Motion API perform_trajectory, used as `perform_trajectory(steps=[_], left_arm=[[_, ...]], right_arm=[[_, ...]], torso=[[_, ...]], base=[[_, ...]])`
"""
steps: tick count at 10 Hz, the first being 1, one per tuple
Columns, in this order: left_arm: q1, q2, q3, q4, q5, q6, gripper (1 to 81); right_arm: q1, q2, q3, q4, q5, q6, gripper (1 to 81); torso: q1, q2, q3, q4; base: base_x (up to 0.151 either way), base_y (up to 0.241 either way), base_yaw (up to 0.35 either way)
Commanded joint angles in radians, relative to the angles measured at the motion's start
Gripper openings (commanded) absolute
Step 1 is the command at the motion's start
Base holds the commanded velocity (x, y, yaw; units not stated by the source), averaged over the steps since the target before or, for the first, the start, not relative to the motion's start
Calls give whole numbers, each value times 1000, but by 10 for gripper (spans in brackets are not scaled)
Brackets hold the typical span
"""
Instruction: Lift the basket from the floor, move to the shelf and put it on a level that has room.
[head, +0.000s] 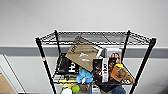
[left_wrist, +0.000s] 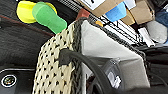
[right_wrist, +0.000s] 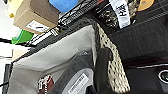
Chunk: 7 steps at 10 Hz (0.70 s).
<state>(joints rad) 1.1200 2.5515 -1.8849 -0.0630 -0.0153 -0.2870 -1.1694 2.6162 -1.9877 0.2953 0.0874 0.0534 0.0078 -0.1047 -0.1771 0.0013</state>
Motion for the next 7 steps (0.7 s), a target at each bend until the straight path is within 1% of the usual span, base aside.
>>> perform_trajectory(steps=[1, 6, 7], left_arm=[[-99, -20, 32, 12, 21, 3, 10], [-101, -20, 32, 12, 21, 3, 10], [-99, -20, 32, 12, 21, 3, 10]], right_arm=[[96, -14, 26, -10, -28, 5, 10], [98, -14, 26, -10, -28, 5, 10], [96, -14, 26, -10, -28, 5, 10]], torso=[[0, 0, 0, 0], [0, 0, 0, 0], [0, 0, 0, 0]], base=[[81, 0, 0], [74, 0, 0], [0, 0, 0]])
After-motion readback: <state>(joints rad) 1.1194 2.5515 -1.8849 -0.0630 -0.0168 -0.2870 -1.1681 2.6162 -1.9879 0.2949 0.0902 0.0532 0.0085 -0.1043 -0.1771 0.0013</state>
